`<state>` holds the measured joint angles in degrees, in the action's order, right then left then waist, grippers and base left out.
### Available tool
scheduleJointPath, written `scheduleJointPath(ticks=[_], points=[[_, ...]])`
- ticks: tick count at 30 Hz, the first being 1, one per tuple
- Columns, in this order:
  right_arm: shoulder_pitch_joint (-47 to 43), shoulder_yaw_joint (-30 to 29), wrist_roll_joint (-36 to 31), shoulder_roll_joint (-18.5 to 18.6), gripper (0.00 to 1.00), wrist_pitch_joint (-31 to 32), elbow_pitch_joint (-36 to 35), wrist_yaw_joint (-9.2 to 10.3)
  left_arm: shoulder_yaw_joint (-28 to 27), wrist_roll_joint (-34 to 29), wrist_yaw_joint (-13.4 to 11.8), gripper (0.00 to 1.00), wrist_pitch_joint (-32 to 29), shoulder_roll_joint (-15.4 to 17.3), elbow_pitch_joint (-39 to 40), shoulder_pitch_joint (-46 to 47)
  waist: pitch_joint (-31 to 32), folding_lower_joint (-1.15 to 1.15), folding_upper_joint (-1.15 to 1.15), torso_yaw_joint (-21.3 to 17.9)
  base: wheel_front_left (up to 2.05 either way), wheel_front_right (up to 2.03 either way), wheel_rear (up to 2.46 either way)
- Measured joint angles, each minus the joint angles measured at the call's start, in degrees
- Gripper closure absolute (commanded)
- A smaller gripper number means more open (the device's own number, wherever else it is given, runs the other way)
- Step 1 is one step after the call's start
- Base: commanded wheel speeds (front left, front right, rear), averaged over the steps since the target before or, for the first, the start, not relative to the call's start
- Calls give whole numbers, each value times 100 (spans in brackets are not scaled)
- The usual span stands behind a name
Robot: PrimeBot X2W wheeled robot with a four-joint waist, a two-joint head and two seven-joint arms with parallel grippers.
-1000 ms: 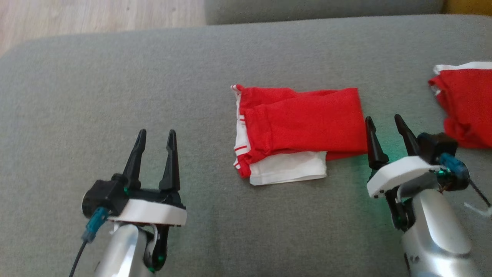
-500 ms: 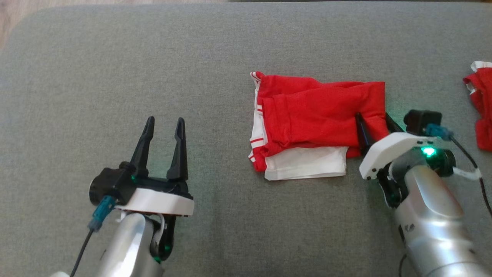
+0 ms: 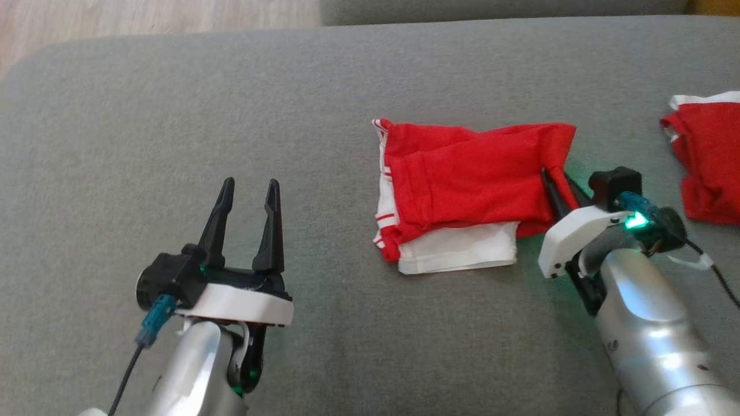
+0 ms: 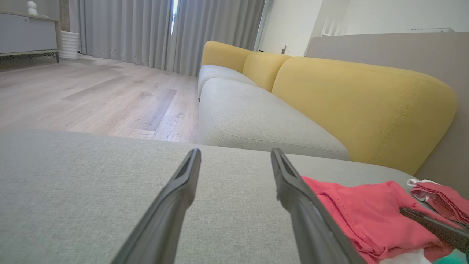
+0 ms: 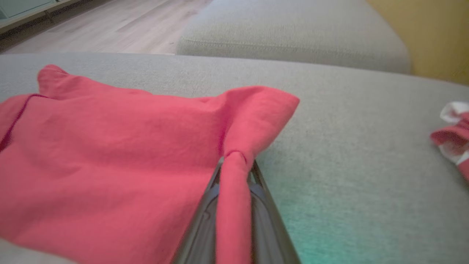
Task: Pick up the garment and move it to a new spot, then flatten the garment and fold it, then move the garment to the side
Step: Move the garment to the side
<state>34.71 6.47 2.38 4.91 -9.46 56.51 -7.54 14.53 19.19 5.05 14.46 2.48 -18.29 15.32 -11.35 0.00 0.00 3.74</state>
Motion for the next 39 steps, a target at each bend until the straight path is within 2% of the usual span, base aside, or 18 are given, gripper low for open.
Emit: scheduleJointPath(ticks=[6,11,18,23,29,34,39], points=[[0,209,-237,305,100,-221,-358,0,127,75,-44,0,0,0,38,-7,236,0,0,-284,0,0,0],[-2,449,-145,600,100,-151,-805,0,226,100,-100,0,0,0,99,-38,358,0,0,-523,0,0,0],[9,760,163,1447,100,263,-1374,0,213,87,-101,0,0,0,180,-42,256,0,0,-767,0,0,0],[228,844,357,2116,100,487,-1504,0,207,-16,-93,0,0,0,183,18,-19,0,0,-830,0,0,0],[595,490,419,2854,100,658,-1365,0,203,-79,-40,0,0,-2,179,308,-415,0,0,-820,0,0,0],[730,101,378,3025,100,753,-1012,0,200,-140,8,0,0,-4,170,430,-721,1,0,-781,0,0,0],[849,-468,-4,3030,100,780,-608,0,203,-160,52,0,0,-7,145,582,-930,1,0,-728,0,0,0]])
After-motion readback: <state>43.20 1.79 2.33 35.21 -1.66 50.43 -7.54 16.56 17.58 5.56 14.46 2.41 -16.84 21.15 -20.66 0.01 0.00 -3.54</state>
